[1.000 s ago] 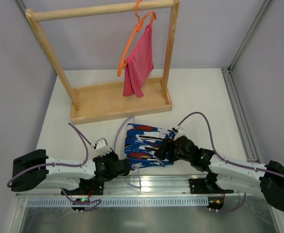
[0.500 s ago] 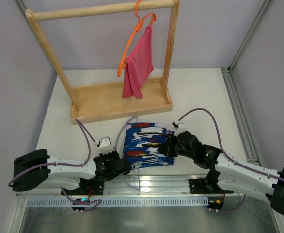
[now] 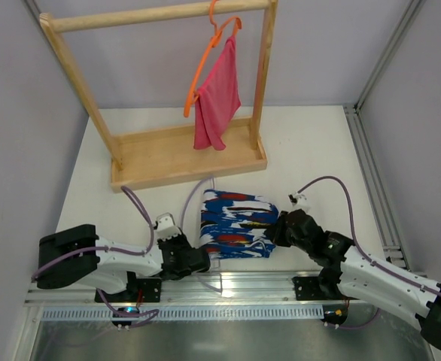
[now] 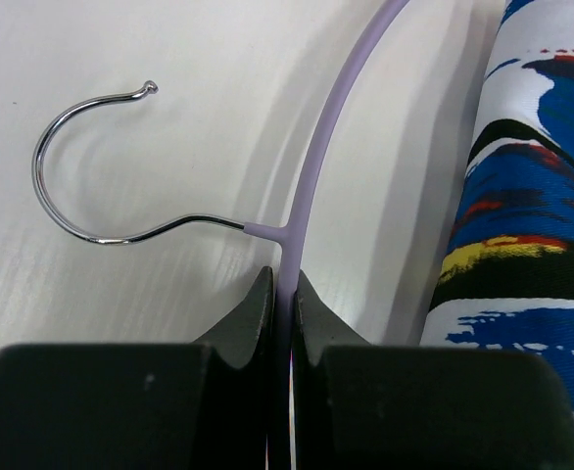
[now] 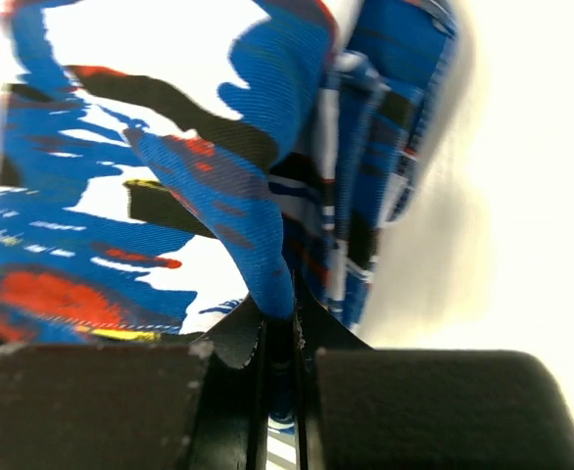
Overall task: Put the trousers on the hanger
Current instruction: Place trousers on hanger
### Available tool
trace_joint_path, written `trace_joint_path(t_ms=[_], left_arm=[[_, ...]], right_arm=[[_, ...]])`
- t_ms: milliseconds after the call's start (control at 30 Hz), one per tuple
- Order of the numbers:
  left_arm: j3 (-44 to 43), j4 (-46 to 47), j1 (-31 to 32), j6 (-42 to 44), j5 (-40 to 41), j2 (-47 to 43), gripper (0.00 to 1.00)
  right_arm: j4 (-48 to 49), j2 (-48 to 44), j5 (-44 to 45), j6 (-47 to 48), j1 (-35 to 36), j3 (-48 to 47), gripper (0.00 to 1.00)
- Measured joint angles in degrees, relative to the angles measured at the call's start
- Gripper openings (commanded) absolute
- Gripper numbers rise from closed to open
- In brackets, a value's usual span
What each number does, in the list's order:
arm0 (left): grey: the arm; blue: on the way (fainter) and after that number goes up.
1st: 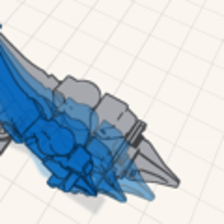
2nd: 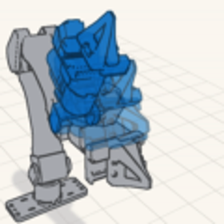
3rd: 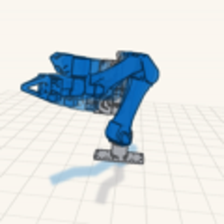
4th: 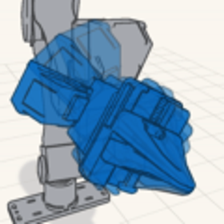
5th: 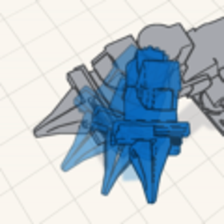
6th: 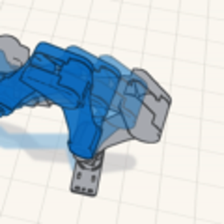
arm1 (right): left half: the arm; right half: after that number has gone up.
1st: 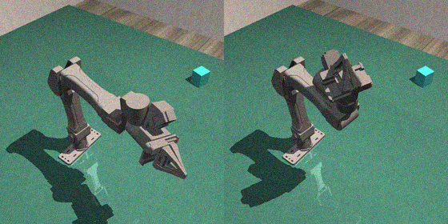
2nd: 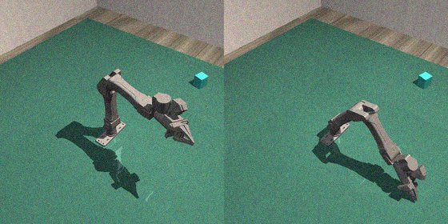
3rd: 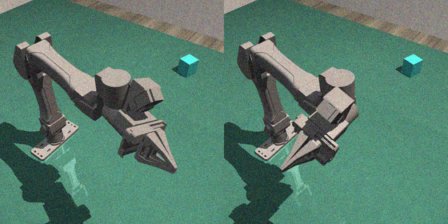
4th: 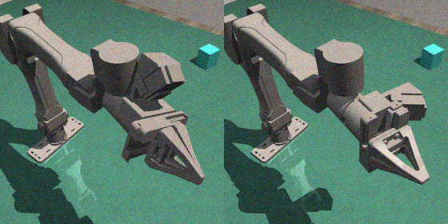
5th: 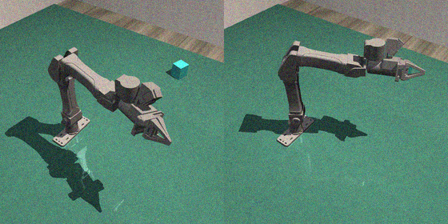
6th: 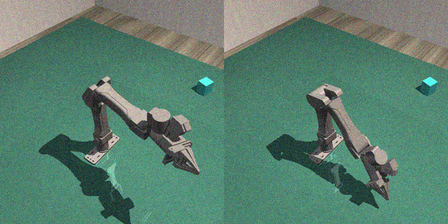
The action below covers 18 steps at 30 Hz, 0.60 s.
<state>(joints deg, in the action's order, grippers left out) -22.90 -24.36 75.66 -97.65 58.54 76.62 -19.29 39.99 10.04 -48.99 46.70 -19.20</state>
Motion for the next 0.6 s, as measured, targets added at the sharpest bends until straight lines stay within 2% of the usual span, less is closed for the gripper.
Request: trace_joint_path(t_ms=[67, 100, 200, 233, 333, 467, 600], left_arm=[[1.05, 2.73, 0.02, 0.83, 0.0, -1.18, 0.0], [1.49, 4.02, 0.0, 1.6, -0.13, -1.75, 0.0], [2.27, 6.38, -0.39, 3.89, -1.16, -3.37, 0.0], [2.27, 6.6, -0.55, 4.35, -1.53, -3.58, 0.0], [2.27, 7.06, -0.81, 5.77, -2.12, -3.72, 0.0], [2.27, 8.11, -1.05, 7.43, -2.27, -3.48, 0.0], [2.25, 9.14, -1.11, 8.57, -2.43, -3.23, 0.0]], right_arm=[[0.9, 0.48, 0.98, -2.1, -0.02, 2.14, 0.07], [1.4, 0.72, 1.4, -2.93, -0.02, 2.69, 0.15], [1.57, 1.03, 2.29, -4.26, -0.04, 2.82, 0.27], [1.18, 0.98, 2.58, -4.61, -0.07, 2.82, 0.37], [-2.29, -0.04, 3.69, -5.29, -0.22, 2.27, 0.53], [-7.82, -4.15, 4.9, -4.35, -0.63, 0.07, 0.68], [-8.44, -5.53, 3.39, 0.24, -3.58, -3.32, 0.75]])
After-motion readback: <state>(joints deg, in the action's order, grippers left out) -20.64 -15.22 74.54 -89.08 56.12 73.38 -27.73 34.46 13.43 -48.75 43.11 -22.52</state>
